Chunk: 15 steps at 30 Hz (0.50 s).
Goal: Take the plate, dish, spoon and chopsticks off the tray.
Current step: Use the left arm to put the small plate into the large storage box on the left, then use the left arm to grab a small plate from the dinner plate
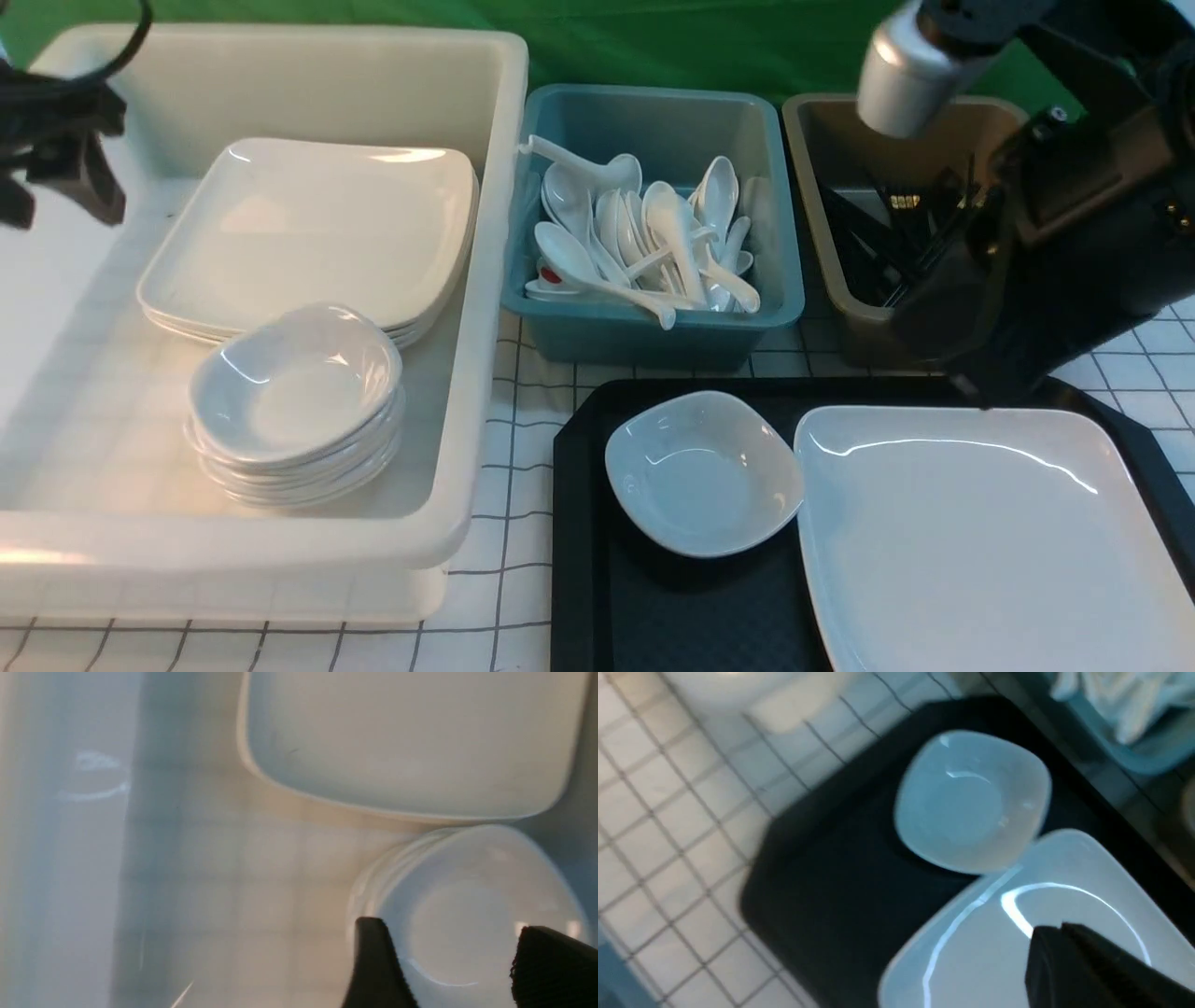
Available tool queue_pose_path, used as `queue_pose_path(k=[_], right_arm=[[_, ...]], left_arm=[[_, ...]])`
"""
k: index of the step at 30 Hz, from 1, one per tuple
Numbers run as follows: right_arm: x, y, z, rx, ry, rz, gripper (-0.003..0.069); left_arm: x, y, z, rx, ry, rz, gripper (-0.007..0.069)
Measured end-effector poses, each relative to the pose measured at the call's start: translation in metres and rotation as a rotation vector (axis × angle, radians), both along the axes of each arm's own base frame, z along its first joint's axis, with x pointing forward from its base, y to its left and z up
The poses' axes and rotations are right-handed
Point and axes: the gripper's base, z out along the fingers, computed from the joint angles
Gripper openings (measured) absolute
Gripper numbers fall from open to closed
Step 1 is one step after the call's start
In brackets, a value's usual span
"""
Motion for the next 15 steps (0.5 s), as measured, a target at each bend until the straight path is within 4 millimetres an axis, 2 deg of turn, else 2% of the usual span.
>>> queue_pose_path(k=[1,3,4,5,6,7,9,11,15], right_arm=[[0.004,-0.009,0.0,-0.026,-0.011,-0.046,0.0001],[0.01,-0.023,-0.001,-0.045,-0.02,-0.108,0.0001],[0.012,-0.03,-0.002,-0.051,-0.019,-0.137,0.0001],[0.013,-0.035,-0.002,-0.053,-0.019,-0.16,0.0001],[0.017,-0.051,-0.006,-0.063,-0.01,-0.223,0.0001],[0.019,-0.061,-0.01,-0.068,0.001,-0.265,0.0001],[0.02,-0.077,-0.016,-0.078,0.02,-0.33,0.0001],[0.018,-0.101,-0.026,-0.085,0.054,-0.416,0.0001],[0.006,-0.121,-0.037,-0.029,0.107,-0.49,0.0001]], left_arm=[[0.0,-0.021,0.009,-0.001,-0.027,-0.075,0.03],[-0.002,-0.056,0.014,0.004,-0.045,-0.206,0.0187],[-0.005,-0.081,0.015,0.008,-0.051,-0.302,0.0116],[-0.008,-0.097,0.015,0.011,-0.055,-0.364,0.0083],[-0.015,-0.138,0.012,0.016,-0.056,-0.517,0.0031],[-0.021,-0.164,0.008,0.019,-0.056,-0.609,0.0014],[-0.031,-0.201,-0.001,0.023,-0.042,-0.745,0.0006],[-0.046,-0.252,-0.023,0.056,-0.01,-0.925,0.0017],[-0.055,-0.301,-0.062,0.119,0.045,-1.051,0.01]])
